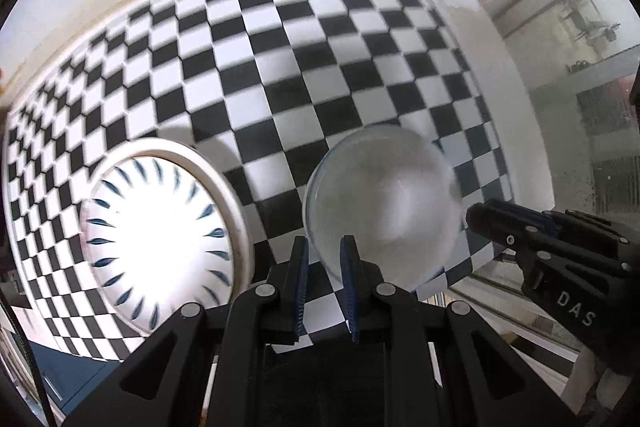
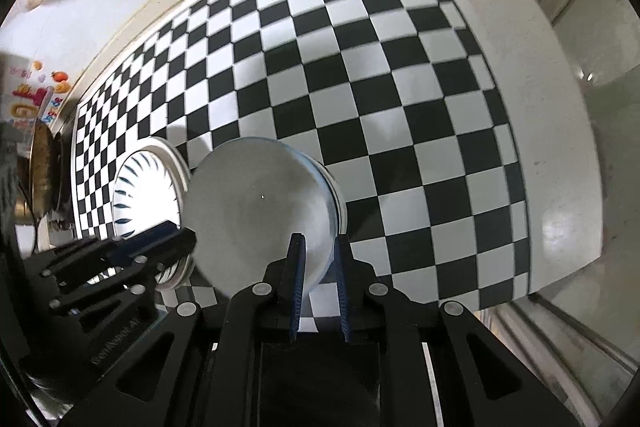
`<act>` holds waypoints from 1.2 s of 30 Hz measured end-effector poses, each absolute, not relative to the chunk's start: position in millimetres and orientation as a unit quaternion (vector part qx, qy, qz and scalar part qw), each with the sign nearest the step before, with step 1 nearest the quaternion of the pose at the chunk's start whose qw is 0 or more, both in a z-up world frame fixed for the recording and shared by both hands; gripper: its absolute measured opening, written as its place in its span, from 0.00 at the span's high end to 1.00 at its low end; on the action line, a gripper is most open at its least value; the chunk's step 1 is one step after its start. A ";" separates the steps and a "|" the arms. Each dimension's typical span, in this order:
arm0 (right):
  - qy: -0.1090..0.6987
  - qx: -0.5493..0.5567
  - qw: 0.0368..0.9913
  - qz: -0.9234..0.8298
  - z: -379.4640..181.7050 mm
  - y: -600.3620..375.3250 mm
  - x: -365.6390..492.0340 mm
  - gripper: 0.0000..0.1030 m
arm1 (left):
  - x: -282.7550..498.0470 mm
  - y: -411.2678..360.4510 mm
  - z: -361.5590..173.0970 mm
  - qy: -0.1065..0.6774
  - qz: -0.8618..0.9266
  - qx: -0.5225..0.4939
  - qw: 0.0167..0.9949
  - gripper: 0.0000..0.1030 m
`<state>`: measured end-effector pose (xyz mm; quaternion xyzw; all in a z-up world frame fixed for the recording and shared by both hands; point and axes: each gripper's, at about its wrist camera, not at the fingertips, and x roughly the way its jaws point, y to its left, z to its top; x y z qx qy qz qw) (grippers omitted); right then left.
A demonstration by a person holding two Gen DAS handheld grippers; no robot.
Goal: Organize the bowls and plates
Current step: 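Open both tools and raise them above the bowl stack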
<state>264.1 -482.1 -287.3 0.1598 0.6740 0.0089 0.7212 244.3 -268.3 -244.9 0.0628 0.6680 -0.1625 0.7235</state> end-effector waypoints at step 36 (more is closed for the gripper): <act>0.496 0.089 0.864 -0.004 -62.9 -420.2 111.6 0.15 | 129.3 -192.9 -57.7 0.471 -0.147 0.054 0.868 0.18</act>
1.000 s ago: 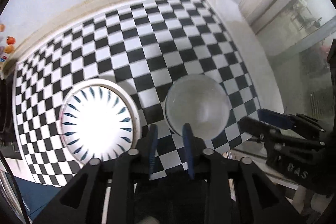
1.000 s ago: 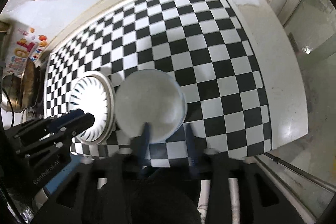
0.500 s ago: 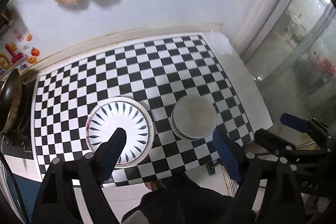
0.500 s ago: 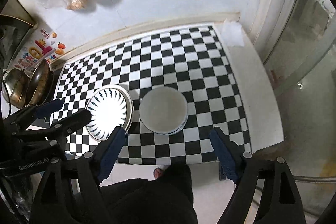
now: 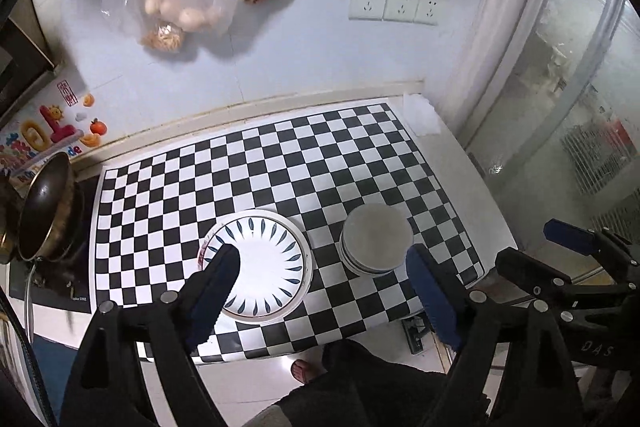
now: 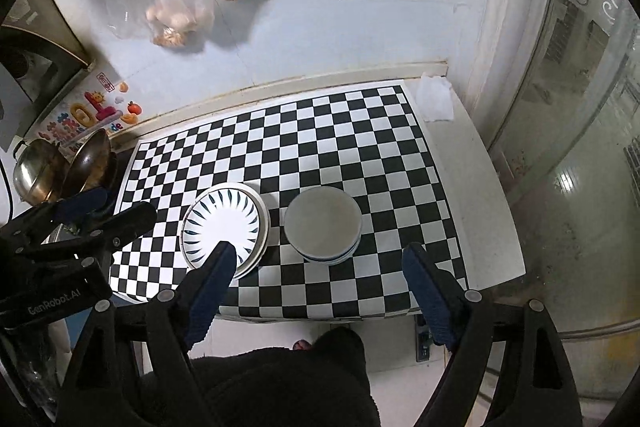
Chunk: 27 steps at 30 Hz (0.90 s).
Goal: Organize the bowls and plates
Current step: 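Open both tools and raise them above the bowl stack, then grasp the rim of the bowl stack with both tools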
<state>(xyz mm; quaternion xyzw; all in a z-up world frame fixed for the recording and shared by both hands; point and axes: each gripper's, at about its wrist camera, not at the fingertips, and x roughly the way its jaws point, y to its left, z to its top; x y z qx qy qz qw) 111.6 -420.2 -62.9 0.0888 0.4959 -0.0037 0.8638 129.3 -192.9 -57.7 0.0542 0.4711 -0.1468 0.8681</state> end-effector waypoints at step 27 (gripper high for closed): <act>0.566 0.205 0.798 -0.010 -239.1 -487.0 213.9 0.15 | 263.5 -239.2 -258.1 0.668 -0.148 -0.015 0.729 0.19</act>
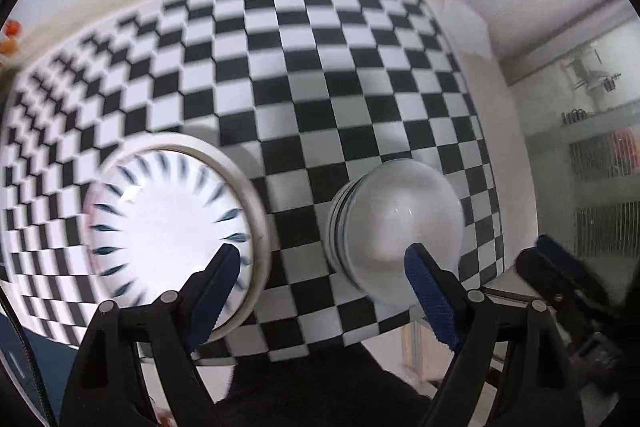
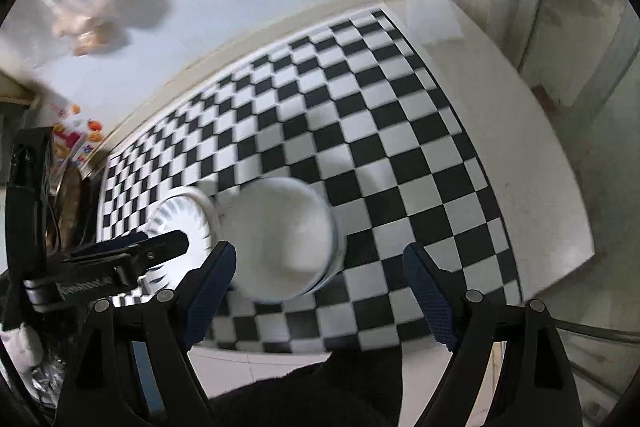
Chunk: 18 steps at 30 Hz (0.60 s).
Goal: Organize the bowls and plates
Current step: 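Grasp the rim of the bowl stack with both tools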
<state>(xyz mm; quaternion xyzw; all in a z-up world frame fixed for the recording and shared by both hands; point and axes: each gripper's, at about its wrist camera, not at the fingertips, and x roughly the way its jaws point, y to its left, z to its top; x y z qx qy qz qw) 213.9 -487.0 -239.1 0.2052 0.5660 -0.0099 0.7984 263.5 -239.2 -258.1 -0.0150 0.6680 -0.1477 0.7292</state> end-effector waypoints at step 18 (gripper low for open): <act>0.629 0.342 0.696 0.058 -393.2 -496.0 256.2 0.24 | 309.4 -267.2 -365.7 0.759 -0.186 -0.083 0.619 0.26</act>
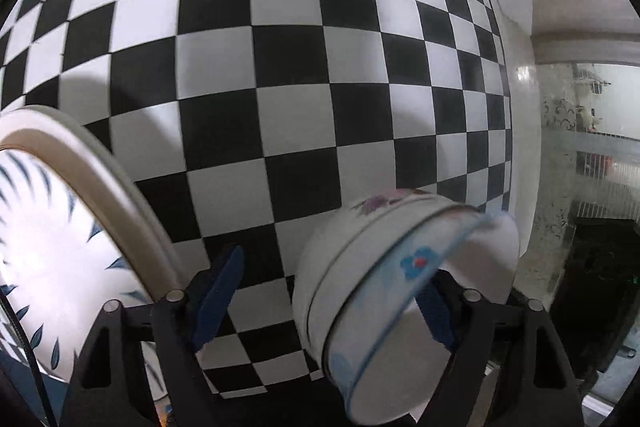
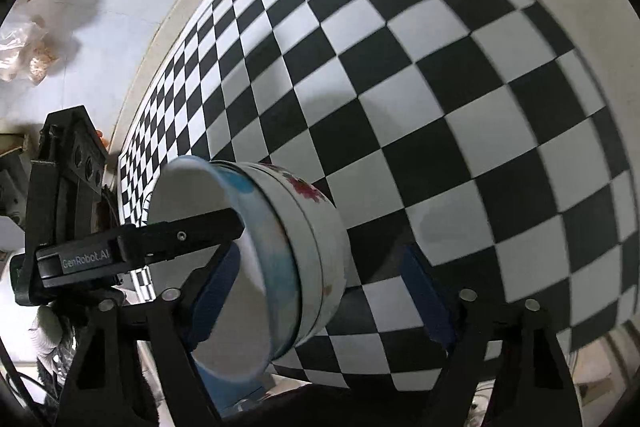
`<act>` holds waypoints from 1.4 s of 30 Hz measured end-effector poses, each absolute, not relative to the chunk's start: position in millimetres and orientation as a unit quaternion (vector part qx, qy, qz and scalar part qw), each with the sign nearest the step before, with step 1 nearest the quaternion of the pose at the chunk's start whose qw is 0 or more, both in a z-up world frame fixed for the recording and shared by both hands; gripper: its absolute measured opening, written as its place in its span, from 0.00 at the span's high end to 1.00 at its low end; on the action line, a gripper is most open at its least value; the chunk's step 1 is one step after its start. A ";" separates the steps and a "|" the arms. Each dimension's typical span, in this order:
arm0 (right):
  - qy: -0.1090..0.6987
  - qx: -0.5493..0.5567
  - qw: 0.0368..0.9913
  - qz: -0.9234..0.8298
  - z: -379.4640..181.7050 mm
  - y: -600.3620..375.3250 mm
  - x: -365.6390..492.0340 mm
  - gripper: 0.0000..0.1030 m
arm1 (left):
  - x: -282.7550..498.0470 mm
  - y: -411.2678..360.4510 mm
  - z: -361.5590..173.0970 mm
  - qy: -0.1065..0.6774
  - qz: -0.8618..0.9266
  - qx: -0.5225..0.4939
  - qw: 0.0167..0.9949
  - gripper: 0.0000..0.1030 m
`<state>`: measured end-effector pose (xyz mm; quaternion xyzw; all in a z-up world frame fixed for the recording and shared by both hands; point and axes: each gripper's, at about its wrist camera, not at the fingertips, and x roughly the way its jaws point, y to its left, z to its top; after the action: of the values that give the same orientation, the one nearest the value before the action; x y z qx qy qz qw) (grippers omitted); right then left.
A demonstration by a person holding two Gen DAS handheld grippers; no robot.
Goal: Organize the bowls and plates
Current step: 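Grasp the rim of the bowl stack with both tools, then lift the bowl stack with both tools and carry it over the plates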
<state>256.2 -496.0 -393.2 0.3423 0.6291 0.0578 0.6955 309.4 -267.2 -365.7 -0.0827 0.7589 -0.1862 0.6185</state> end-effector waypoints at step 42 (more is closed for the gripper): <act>0.623 0.344 0.685 0.157 -378.1 -427.0 282.4 0.47 | 301.1 -235.9 -305.6 0.713 -0.200 -0.095 0.665 0.45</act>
<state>282.4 -427.0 -378.1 0.3439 0.6226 0.1570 0.6852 301.1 -235.9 -305.6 -0.0952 0.7129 -0.1996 0.6654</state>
